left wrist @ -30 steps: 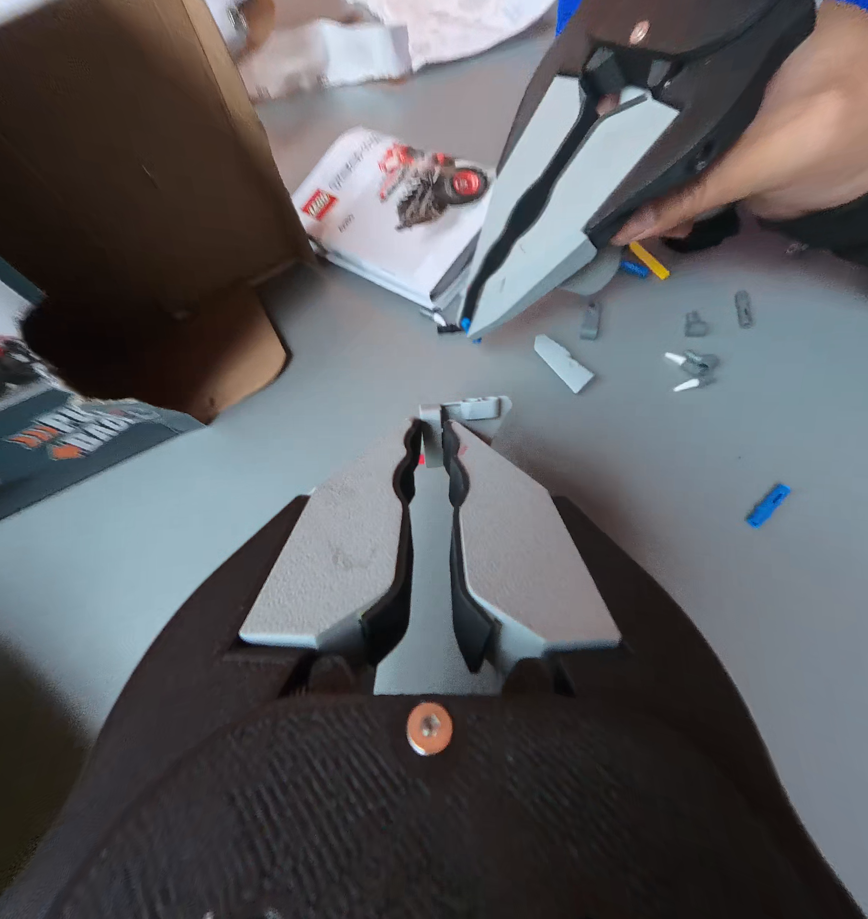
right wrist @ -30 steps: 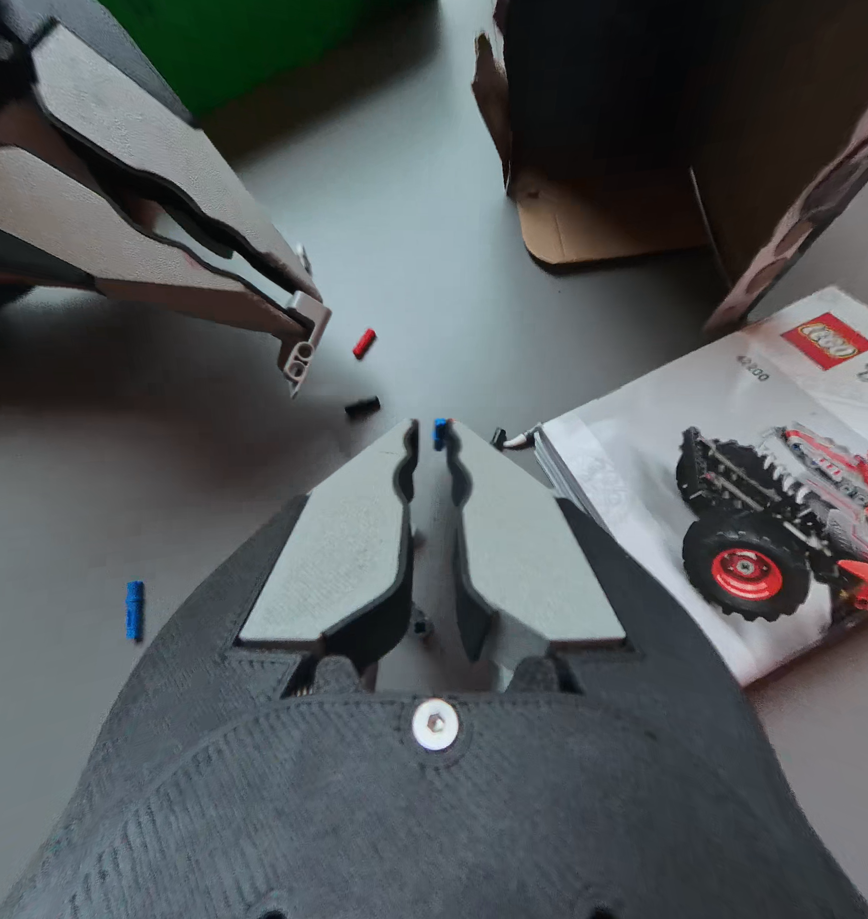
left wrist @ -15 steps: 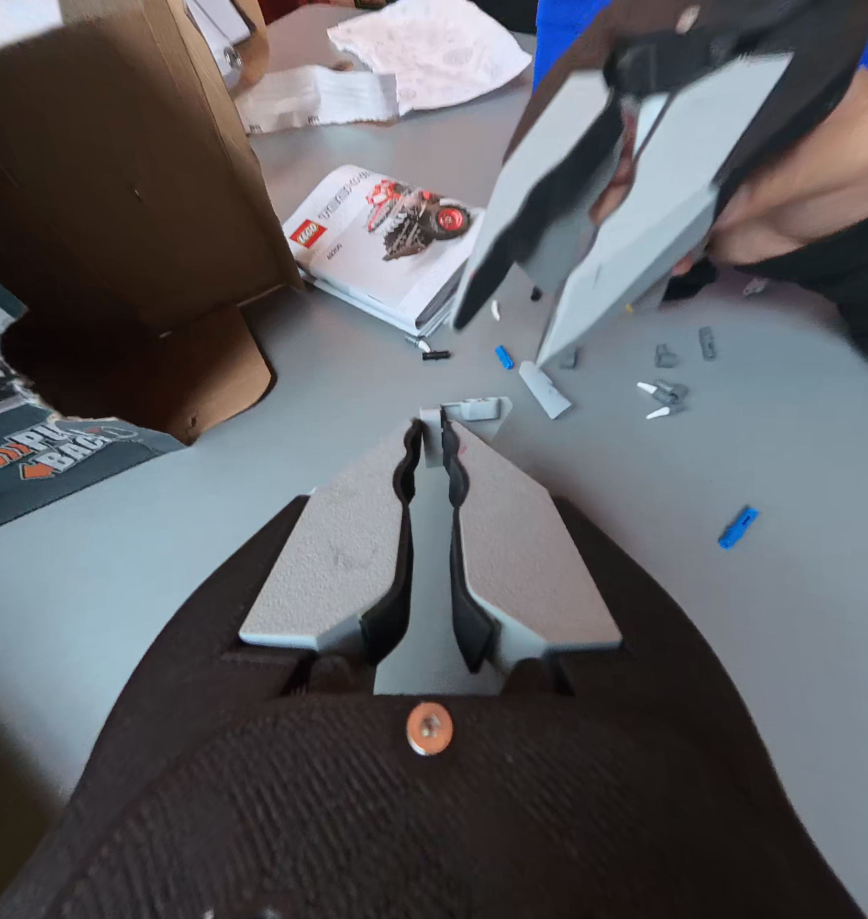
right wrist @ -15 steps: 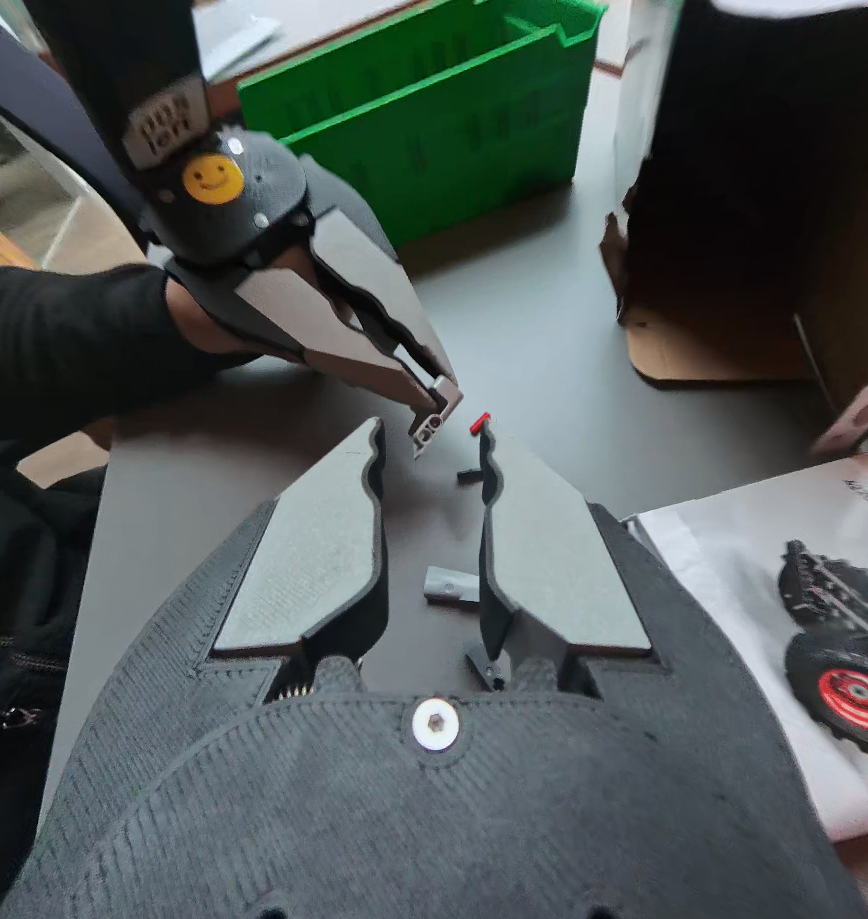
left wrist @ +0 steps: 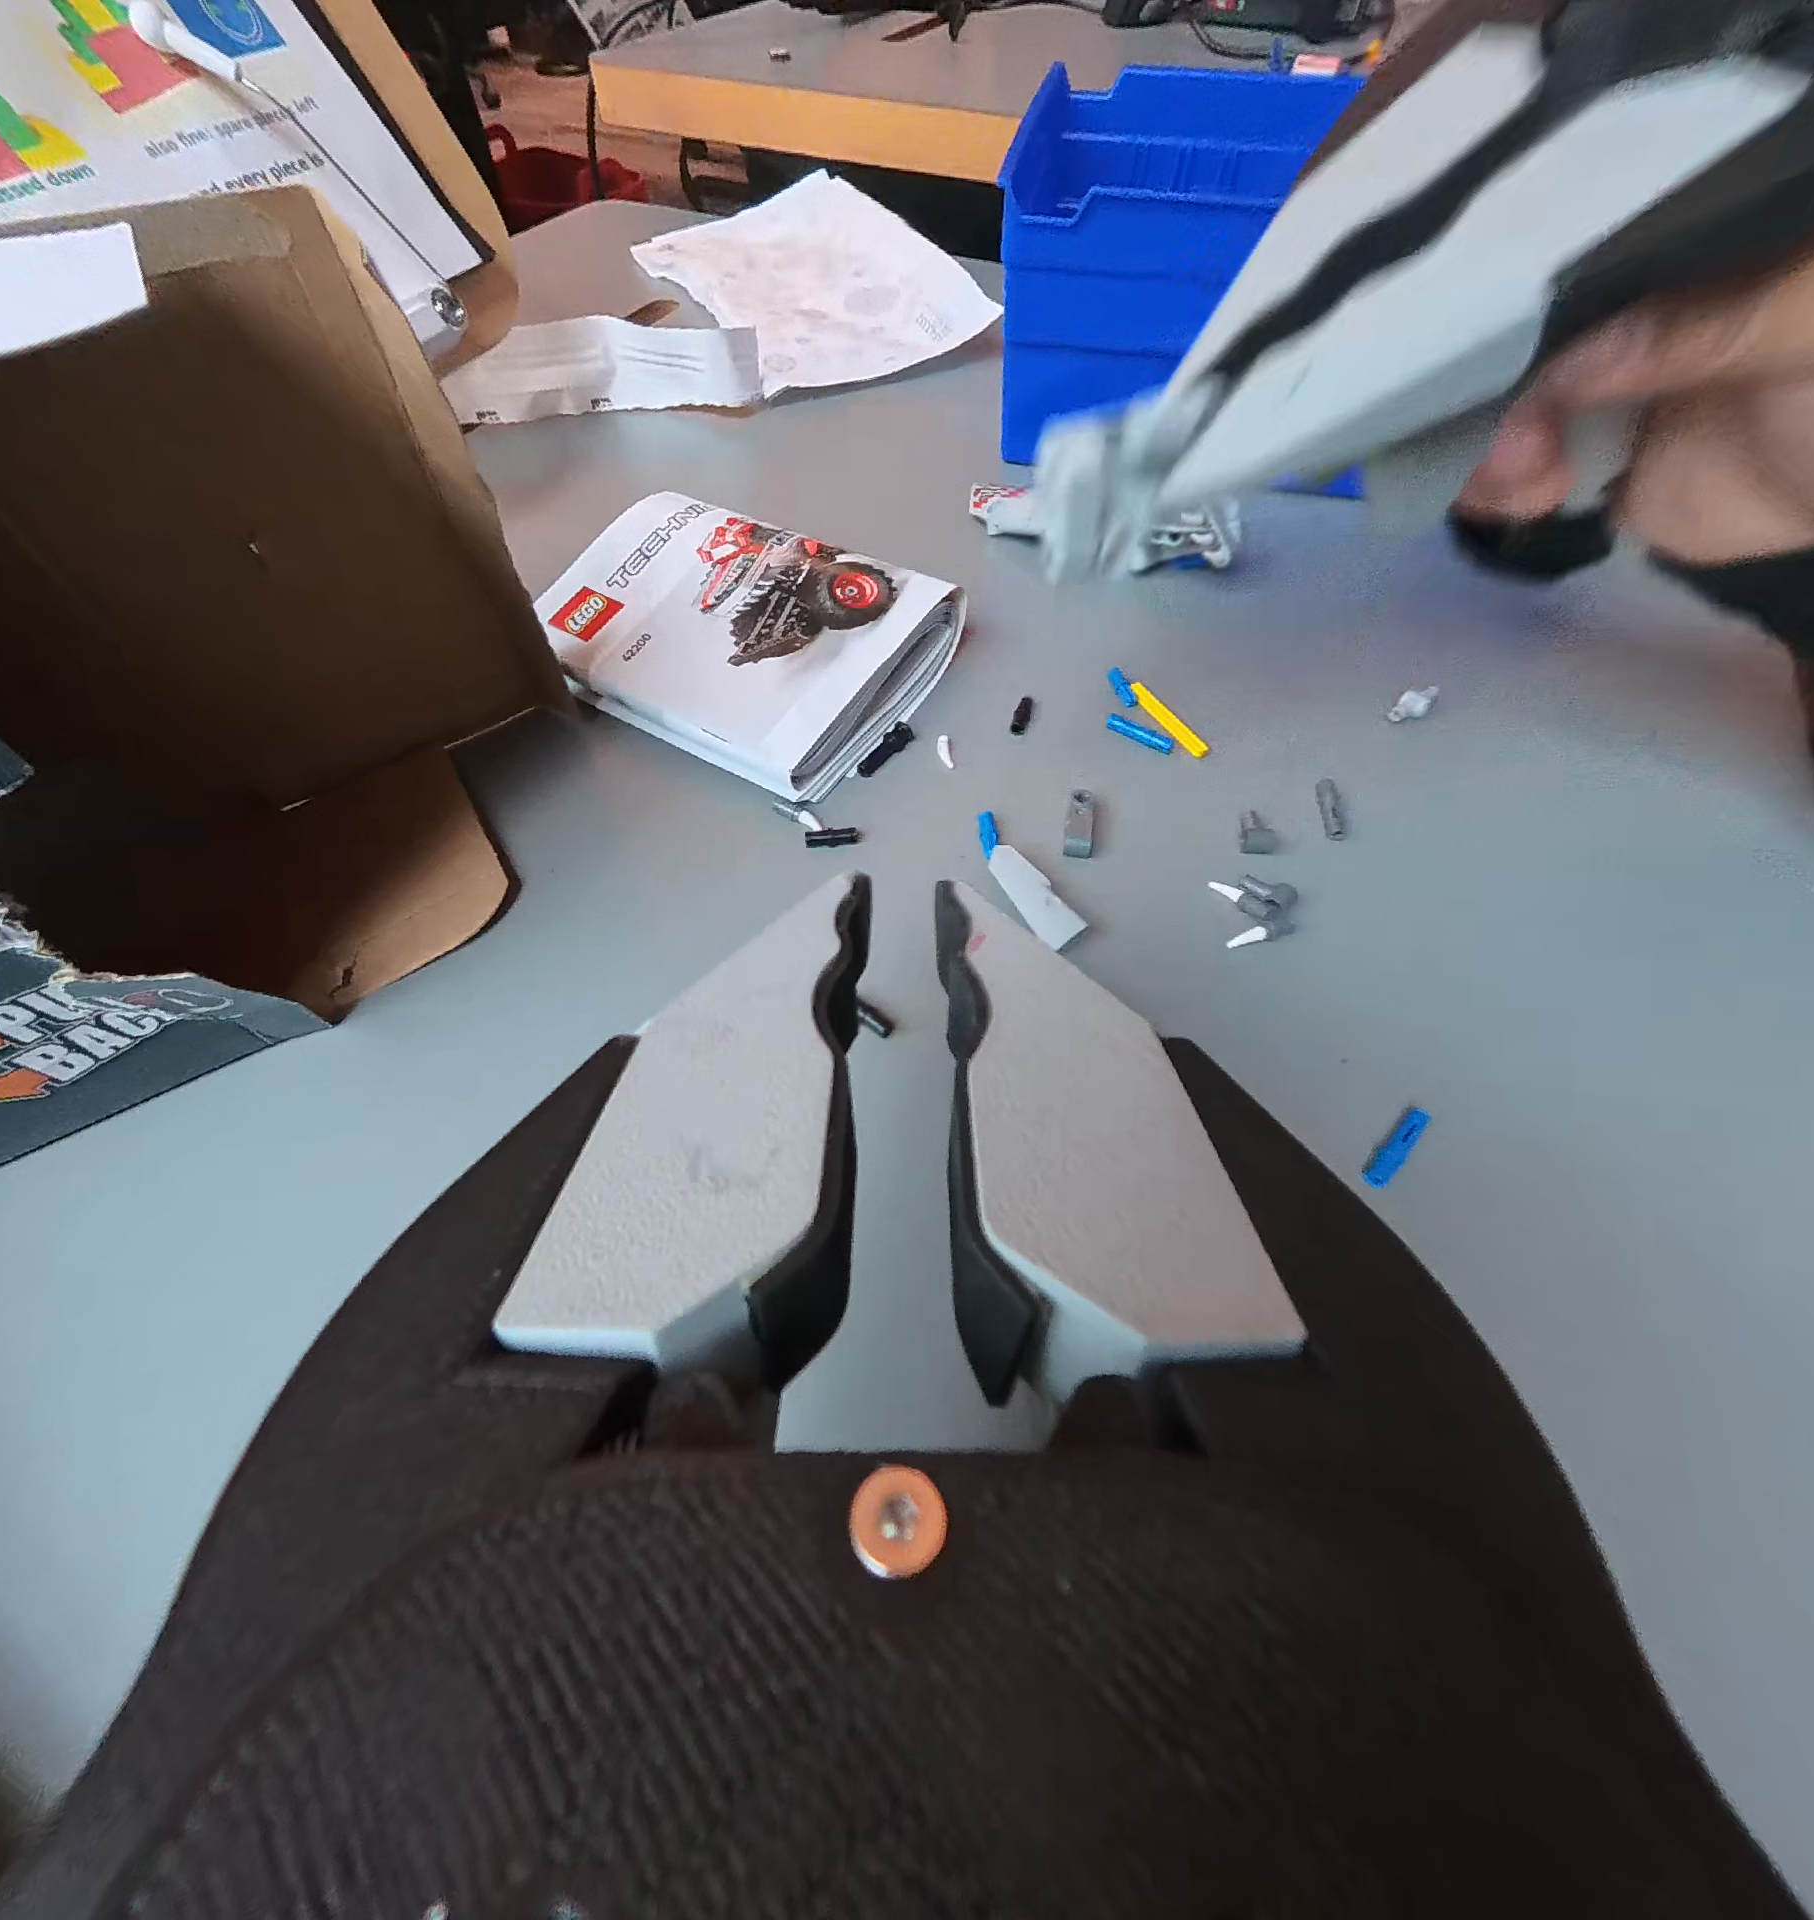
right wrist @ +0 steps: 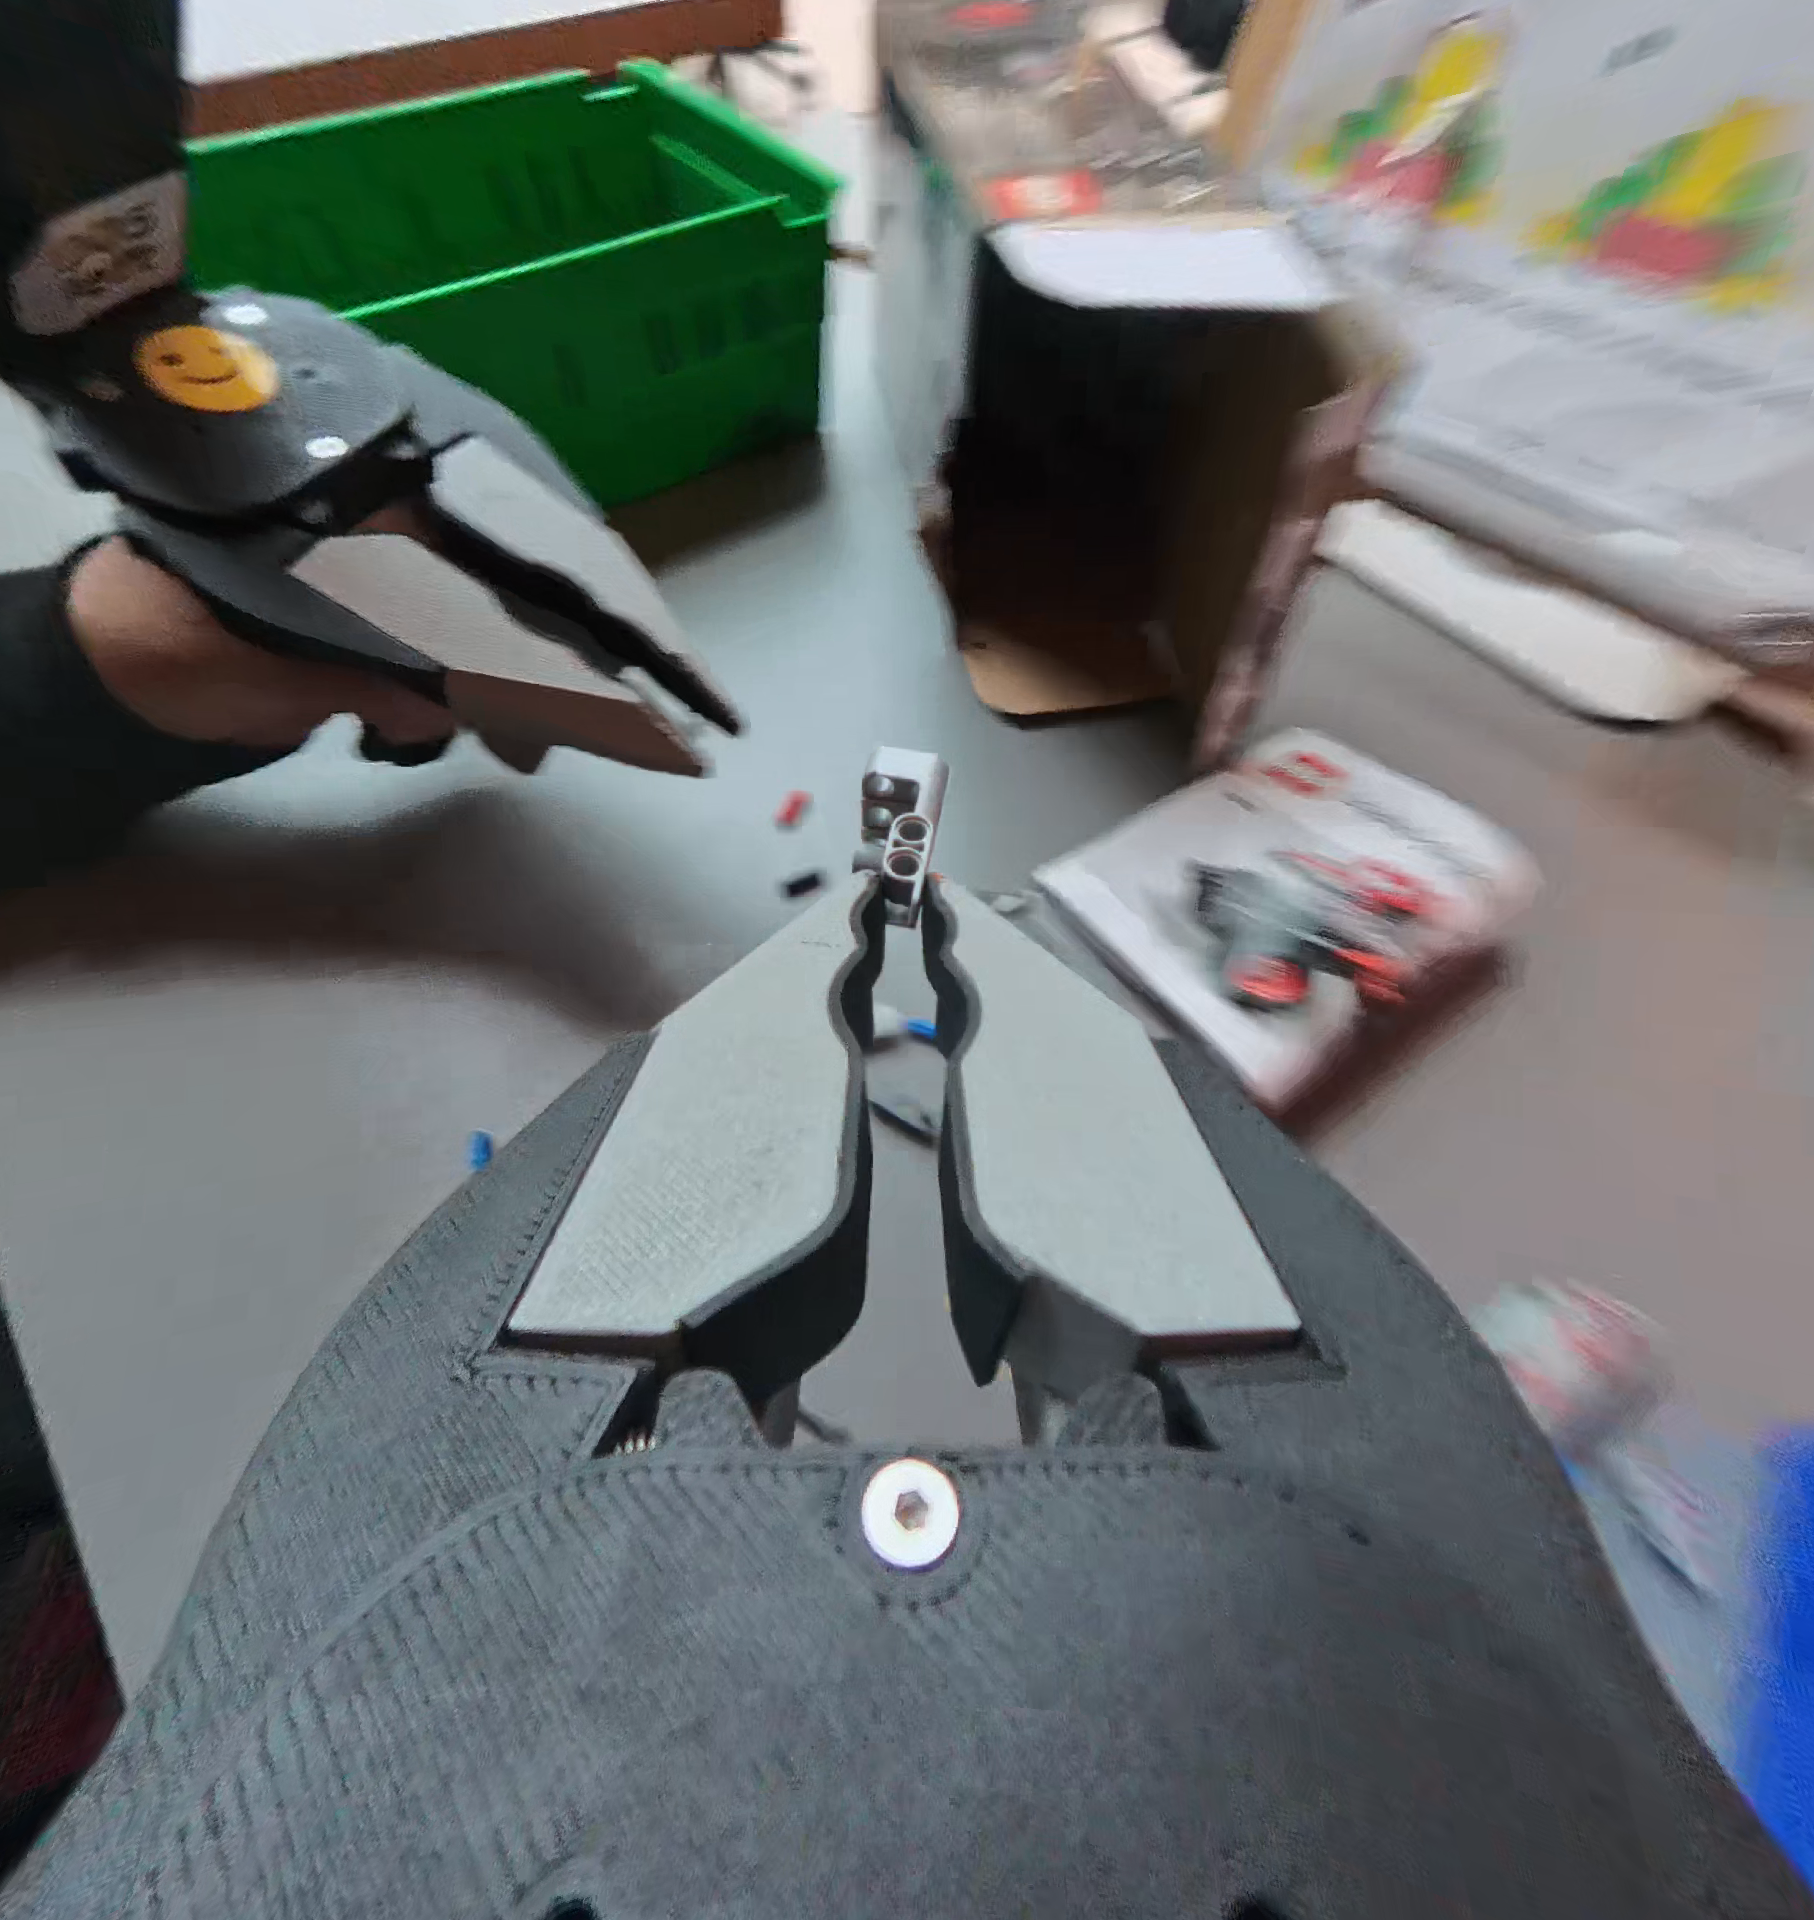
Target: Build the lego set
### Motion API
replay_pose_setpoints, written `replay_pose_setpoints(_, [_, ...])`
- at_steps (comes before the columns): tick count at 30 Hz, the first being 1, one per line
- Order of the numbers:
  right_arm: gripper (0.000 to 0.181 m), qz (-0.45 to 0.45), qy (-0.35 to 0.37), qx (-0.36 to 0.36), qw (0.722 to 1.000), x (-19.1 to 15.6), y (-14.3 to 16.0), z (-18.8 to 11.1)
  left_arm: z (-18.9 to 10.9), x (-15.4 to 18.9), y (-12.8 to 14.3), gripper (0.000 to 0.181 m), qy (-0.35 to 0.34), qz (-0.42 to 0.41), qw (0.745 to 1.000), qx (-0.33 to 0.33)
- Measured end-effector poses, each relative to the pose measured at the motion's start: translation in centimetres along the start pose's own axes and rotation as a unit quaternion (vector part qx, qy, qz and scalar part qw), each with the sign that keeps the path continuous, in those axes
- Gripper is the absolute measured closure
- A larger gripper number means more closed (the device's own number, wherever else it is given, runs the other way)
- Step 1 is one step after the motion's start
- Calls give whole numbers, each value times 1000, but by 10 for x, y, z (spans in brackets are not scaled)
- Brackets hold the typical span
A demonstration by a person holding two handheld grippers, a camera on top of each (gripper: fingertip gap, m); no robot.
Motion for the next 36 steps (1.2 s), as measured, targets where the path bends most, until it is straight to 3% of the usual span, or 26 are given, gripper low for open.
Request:
replay_pose_setpoints(3, [177, -15, 188, 13, 982, 36, -16, -85, 2, 4, 2, 172, 13, -1, 1000, -12])
replay_pose_setpoints(6, [177, 47, 334, -84, 938, 88, 3, -166, 6, 5, 6, 172, 15, 7, 1000, -26])
replay_pose_setpoints(7, [174, 75, 364, -134, 919, 104, 18, -185, 7, 5, 7, 172, 15, 9, 999, -32])
replay_pose_setpoints(9, [150, 118, 392, -210, 888, 128, 47, -211, 9, 3, 10, 173, 11, 12, 999, -40])
replay_pose_setpoints(13, [143, 122, 409, -224, 876, 133, 65, -232, 9, -3, 15, 174, 4, 6, 999, -51])
replay_pose_setpoints(16, [135, 111, 384, -199, 895, 115, 54, -223, 6, -6, 13, 174, 1, 0, 999, -43])
replay_pose_setpoints(19, [141, 76, 289, -160, 941, 76, 42, -174, 6, -7, 14, 174, 2, -4, 999, -46])
replay_pose_setpoints(22, [140, 60, 222, -174, 958, 46, 54, -115, 9, -5, 15, 175, 6, 3, 999, -54])
replay_pose_setpoints(25, [130, 49, 238, -201, 949, 47, 78, -71, 11, -3, 17, 175, 2, 17, 998, -64])
replay_pose_setpoints(29, [114, 7, 304, -251, 919, 69, 105, -42, 11, -3, 18, 176, 3, 22, 997, -69])
replay_pose_setpoints(30, [117, 0, 307, -264, 914, 73, 111, -38, 11, -3, 18, 176, 3, 22, 997, -68])
replay_pose_setpoints(32, [144, -20, 317, -282, 905, 79, 117, -34, 10, -2, 17, 176, 4, 24, 997, -69])
replay_pose_setpoints(36, [152, -78, 355, -281, 888, 85, 108, -41, 11, 0, 17, 176, 8, 30, 997, -71])
Point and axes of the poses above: each gripper's, where its closed fingertips meet, z out along the fingers, y out of its underside, x = y × z across the jaws, the point moved 6 cm from there along -z, back along the fingers, and after that the axes turned 1 degree about -y, right-handed, at the moved point
